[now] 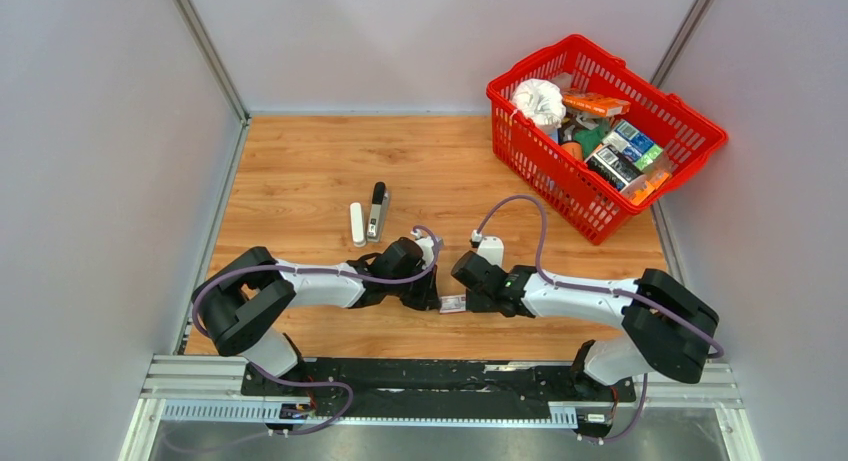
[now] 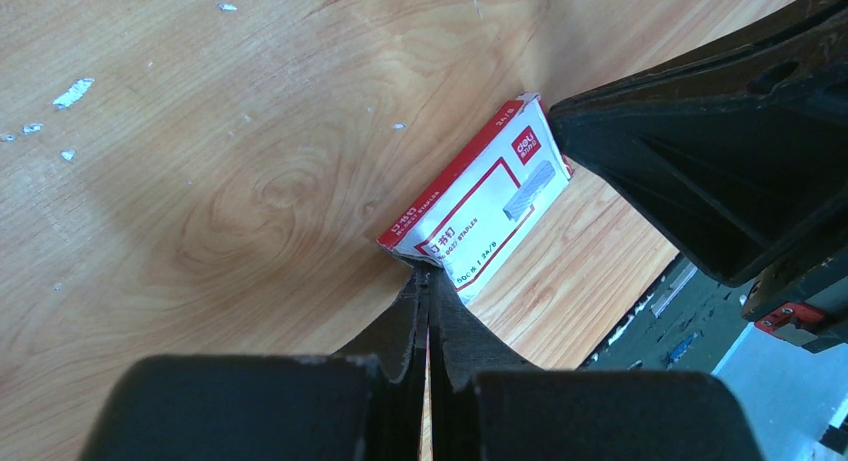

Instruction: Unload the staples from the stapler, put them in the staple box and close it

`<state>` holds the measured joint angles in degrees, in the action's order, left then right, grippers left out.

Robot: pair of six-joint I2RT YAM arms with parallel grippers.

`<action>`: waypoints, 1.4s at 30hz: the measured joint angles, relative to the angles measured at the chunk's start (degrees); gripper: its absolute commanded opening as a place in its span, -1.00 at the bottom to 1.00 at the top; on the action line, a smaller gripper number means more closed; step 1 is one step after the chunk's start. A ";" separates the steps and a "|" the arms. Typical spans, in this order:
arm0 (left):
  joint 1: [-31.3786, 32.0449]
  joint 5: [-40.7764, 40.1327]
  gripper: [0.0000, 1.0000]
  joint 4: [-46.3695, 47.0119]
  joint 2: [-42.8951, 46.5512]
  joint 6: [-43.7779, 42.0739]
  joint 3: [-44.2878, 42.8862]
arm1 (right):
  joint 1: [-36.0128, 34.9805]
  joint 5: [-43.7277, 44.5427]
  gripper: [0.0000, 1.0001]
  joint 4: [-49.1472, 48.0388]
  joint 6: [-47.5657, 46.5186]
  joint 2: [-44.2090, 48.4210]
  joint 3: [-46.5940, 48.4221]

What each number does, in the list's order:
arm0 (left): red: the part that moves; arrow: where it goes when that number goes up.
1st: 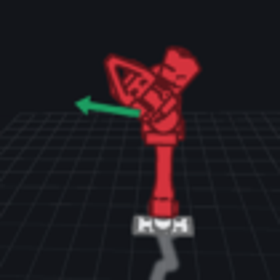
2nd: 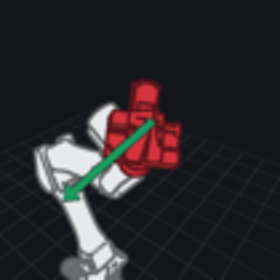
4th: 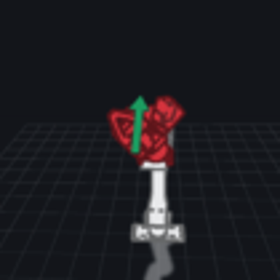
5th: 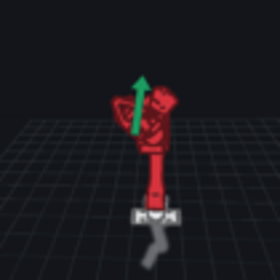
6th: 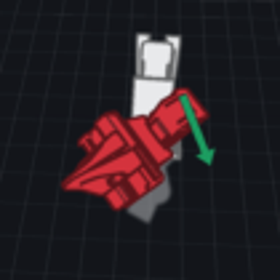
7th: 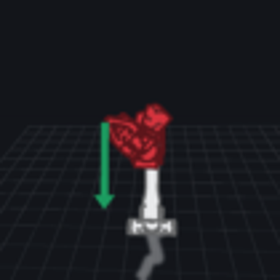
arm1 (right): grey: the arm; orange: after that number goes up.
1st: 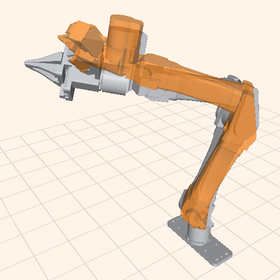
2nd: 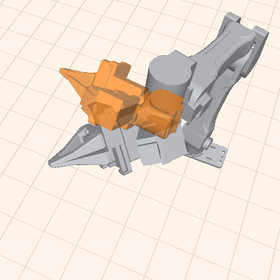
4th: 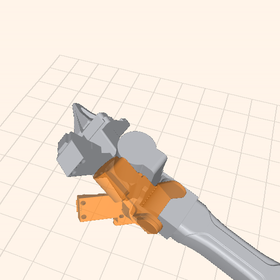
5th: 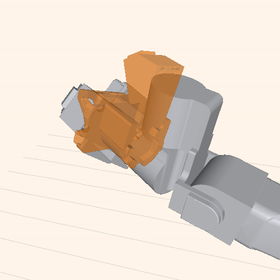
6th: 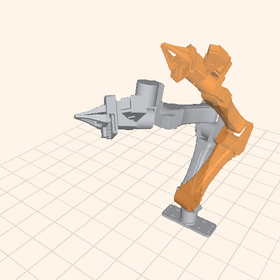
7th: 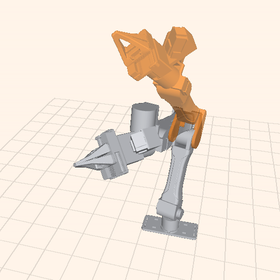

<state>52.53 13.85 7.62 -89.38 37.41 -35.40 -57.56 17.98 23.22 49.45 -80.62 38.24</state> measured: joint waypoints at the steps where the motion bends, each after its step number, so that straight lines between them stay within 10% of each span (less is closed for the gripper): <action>1: 0.00 0.00 -1.00 0.02 0.00 0.00 0.00 | 0.00 -0.33 -1.00 -0.24 -0.02 -0.07 0.00; 23: 0.11 -0.39 -0.92 -0.13 0.09 -0.20 0.00 | -0.35 2.60 -0.95 4.35 -0.13 -0.15 1.36; 42: 0.33 -10.03 -0.04 -15.37 16.65 -4.52 -1.68 | 0.74 14.43 0.32 16.74 0.39 10.10 6.08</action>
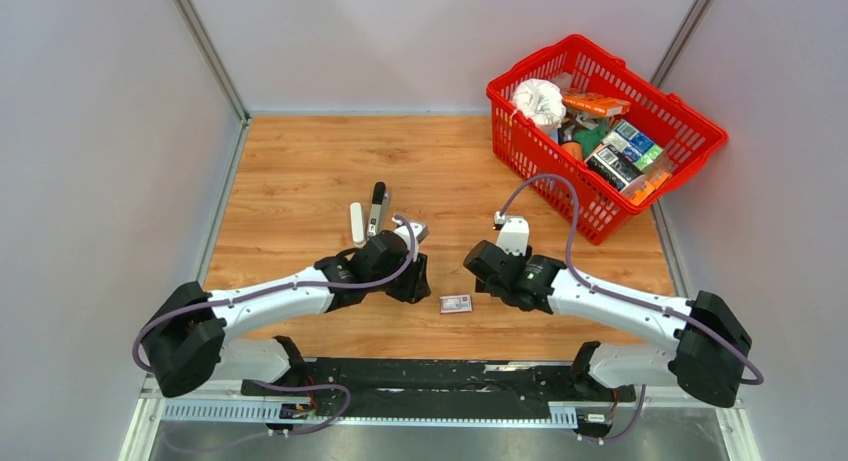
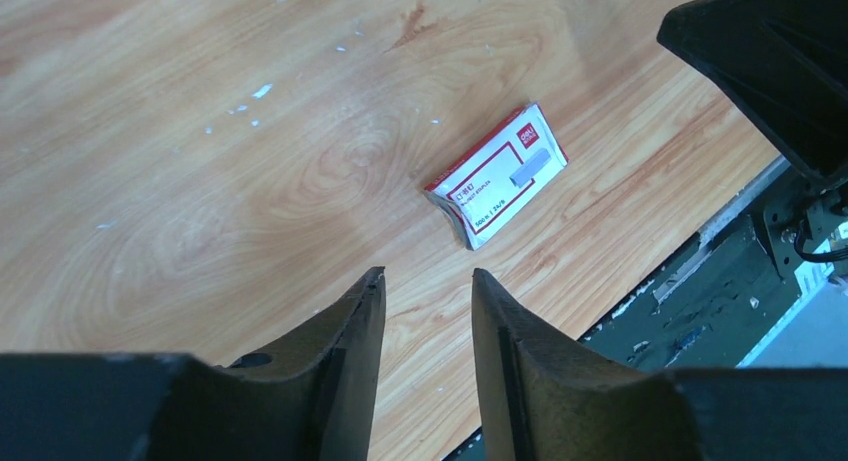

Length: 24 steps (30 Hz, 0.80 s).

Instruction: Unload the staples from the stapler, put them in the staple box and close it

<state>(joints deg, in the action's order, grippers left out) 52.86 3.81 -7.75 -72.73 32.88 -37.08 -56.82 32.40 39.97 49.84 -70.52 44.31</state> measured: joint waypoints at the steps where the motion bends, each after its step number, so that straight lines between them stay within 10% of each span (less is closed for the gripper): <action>1: 0.00 -0.59 -0.02 -0.85 0.74 -0.31 -0.28 | 0.00 0.48 0.36 0.48 -0.07 0.35 0.33; 10: 0.02 -5.46 0.48 -9.42 7.96 -4.31 -4.63 | 0.00 4.35 1.00 5.46 -2.80 2.49 5.99; 24: 0.02 -14.64 0.61 -21.03 19.10 -9.14 -12.20 | 0.00 6.38 1.00 8.70 -8.28 4.74 14.99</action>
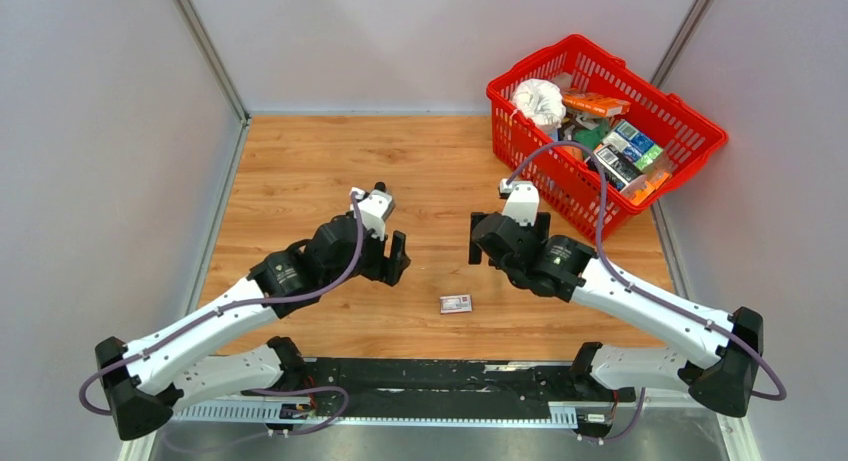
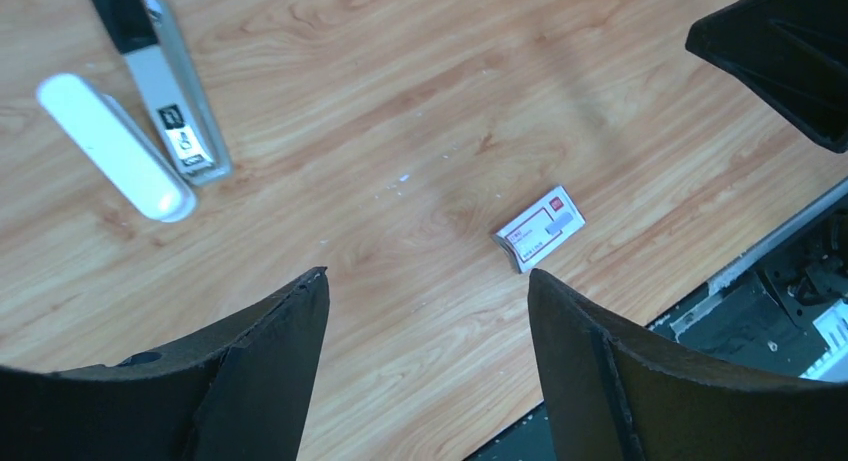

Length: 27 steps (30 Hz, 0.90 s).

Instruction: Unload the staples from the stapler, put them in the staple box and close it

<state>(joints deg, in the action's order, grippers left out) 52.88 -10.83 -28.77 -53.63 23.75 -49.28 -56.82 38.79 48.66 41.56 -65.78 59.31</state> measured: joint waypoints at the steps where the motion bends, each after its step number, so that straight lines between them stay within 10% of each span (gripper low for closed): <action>1: 0.00 -0.74 0.61 -0.70 0.66 -0.37 -0.55 | 0.00 0.42 1.00 0.26 -0.52 0.02 0.76; 27: 0.00 -8.83 0.61 -8.76 8.96 -15.21 -16.02 | 0.00 12.81 1.00 -3.10 -16.41 0.37 12.57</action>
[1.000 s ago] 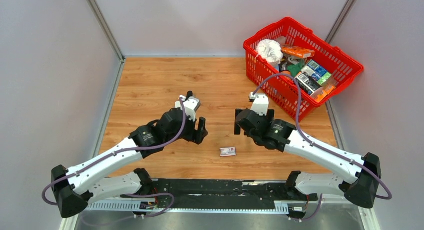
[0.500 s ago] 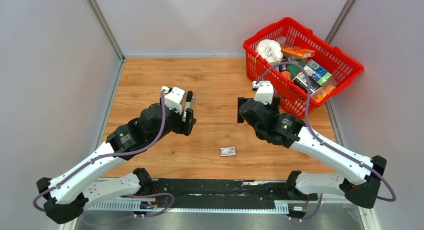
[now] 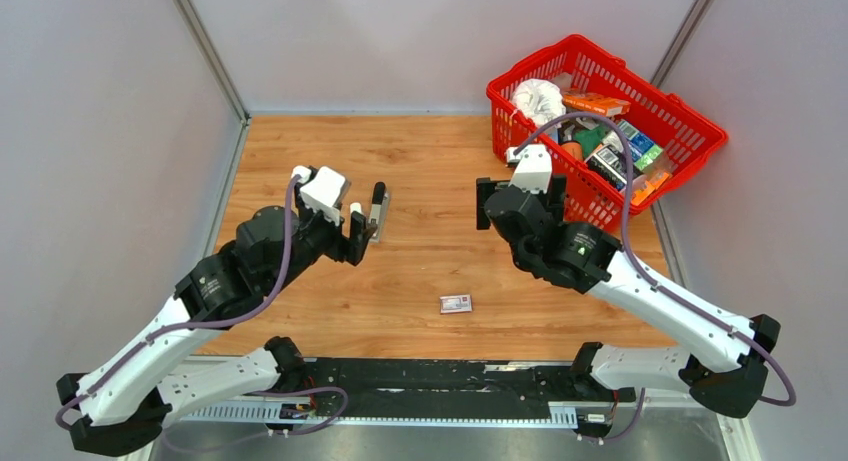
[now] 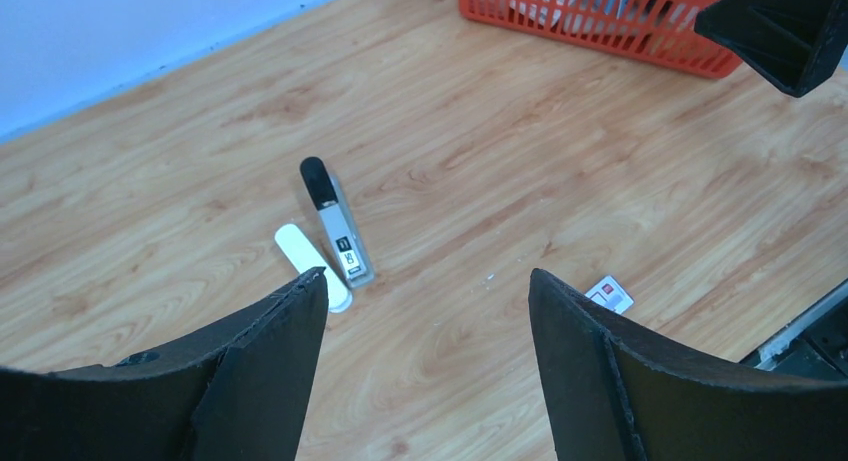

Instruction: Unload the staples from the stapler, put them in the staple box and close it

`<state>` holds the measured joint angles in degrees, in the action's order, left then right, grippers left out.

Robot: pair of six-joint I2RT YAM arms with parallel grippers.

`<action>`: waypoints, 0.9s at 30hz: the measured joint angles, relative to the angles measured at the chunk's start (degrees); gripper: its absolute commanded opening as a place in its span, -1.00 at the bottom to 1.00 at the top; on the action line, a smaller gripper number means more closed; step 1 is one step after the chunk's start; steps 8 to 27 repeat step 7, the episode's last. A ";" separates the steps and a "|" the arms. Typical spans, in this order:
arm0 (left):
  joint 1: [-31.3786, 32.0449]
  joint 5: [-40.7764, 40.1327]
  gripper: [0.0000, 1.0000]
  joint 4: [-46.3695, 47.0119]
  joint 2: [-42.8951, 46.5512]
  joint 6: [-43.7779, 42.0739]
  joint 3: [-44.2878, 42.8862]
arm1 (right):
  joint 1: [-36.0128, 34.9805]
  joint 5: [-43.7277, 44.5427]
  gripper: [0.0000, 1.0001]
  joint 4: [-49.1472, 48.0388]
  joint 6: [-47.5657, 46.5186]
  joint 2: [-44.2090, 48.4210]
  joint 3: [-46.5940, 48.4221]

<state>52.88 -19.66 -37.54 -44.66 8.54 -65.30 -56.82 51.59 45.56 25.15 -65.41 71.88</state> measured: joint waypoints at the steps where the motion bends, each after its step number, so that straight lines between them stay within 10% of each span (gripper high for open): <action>1: 0.00 -0.09 0.61 -0.02 0.11 -0.46 -0.42 | 0.00 0.07 1.00 -0.20 -0.35 -0.02 0.37; 27: 0.02 -0.17 0.61 -0.02 0.28 -2.16 -1.18 | 0.00 -0.35 1.00 -2.47 -3.28 0.15 1.27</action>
